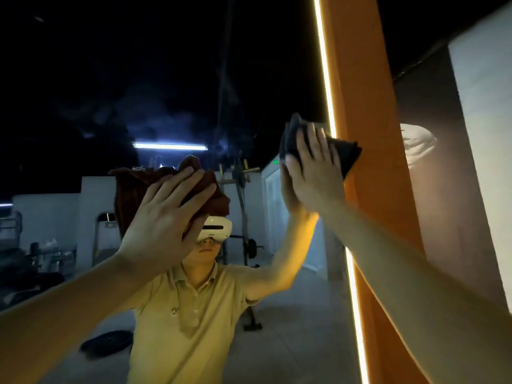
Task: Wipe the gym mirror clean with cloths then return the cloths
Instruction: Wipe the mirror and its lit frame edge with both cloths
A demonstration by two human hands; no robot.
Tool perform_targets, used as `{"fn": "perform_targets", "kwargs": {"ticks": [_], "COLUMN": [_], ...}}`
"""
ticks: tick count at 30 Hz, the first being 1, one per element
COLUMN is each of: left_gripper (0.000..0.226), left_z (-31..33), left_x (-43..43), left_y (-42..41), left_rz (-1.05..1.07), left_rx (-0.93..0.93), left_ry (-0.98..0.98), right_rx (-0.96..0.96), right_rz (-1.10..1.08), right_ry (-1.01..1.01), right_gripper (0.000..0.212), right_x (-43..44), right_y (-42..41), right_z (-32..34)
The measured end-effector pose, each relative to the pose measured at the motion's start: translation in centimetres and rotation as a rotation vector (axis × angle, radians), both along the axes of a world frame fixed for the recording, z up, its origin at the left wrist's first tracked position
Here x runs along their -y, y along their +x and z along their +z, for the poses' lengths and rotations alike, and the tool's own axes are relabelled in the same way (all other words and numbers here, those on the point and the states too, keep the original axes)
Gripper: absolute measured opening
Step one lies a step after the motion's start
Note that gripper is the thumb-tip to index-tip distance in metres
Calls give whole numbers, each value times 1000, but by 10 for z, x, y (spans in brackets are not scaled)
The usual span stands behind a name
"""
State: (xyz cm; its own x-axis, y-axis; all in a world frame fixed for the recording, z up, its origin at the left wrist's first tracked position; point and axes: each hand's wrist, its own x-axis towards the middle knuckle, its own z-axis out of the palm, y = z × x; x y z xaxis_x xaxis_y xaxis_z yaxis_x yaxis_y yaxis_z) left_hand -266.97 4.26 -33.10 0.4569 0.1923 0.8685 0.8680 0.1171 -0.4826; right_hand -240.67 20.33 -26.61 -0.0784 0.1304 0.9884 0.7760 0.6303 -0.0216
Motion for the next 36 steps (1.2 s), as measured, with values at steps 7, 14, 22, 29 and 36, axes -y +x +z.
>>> {"fn": "perform_targets", "kwargs": {"ticks": [7,14,22,29,36], "left_gripper": [46,50,51,49,53], "left_z": [-2,-10,-29,-53,-115], "left_x": [6,12,14,18,20], "left_y": [-1,0,-5,-4,-4], "left_rz": [-98,-41,27,16,25], "left_rx": [168,77,-62,21,-17], "left_ry": [129,7,-61,-58,-134], "right_rx": [154,547,-32,516,99], "right_rz": [101,78,123,133,67], "right_ry": [269,208,-5,200,-22], "right_gripper": [55,55,60,64,62], "right_x": [30,13,36,37,27], "right_y": [-74,0,-62,-43,-24], "right_z": [-27,-202,-20,-289,-165]}}
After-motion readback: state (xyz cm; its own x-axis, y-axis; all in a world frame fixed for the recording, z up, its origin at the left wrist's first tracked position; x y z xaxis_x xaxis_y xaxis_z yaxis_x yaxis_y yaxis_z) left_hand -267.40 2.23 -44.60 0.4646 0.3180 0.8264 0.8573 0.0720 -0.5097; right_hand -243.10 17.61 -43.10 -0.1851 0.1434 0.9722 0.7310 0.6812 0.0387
